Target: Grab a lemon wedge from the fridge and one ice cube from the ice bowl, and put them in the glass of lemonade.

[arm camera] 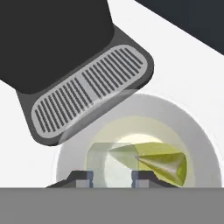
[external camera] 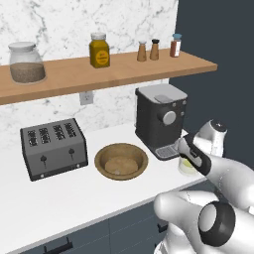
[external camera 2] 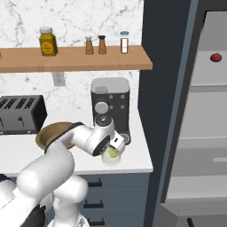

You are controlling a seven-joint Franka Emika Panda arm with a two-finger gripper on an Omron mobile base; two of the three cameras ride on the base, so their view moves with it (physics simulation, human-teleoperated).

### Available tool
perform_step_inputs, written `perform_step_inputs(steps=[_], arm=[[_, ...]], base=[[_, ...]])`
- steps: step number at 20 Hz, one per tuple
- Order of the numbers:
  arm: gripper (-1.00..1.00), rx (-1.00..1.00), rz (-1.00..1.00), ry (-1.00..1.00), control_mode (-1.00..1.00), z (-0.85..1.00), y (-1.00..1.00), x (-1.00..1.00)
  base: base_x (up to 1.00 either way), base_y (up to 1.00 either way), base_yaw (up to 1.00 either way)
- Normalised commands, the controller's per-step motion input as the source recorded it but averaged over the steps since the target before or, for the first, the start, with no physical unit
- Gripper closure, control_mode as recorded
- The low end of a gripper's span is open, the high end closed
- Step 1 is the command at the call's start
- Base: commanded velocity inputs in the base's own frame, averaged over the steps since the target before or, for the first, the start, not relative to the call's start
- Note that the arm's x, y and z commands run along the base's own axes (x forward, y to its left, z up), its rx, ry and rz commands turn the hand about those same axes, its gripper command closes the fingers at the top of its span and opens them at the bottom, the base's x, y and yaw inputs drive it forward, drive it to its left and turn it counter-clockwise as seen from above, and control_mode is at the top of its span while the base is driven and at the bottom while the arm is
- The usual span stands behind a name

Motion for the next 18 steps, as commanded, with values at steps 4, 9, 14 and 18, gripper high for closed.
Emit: perform_step_inputs(steps=[4,9,14,18], arm=[[1.00,0.00,0.00,0.00,-1.00,-0.26,-0.03,0.40],[1.00,0.00,0.00,0.00,-1.00,-0.27,-0.11,0.32],[-1.00,0.00,0.00,-0.04,-1.00,-0.03,0.01,-0.22],[-1.00,-0.06,0.00,-0.07,-1.00,0.00,0.37,-0.41]], base=[[0.00,0.00,0.00],[0.00,0.00,0.00],[0.00,0.00,0.00],[0.00,0.00,0.00]])
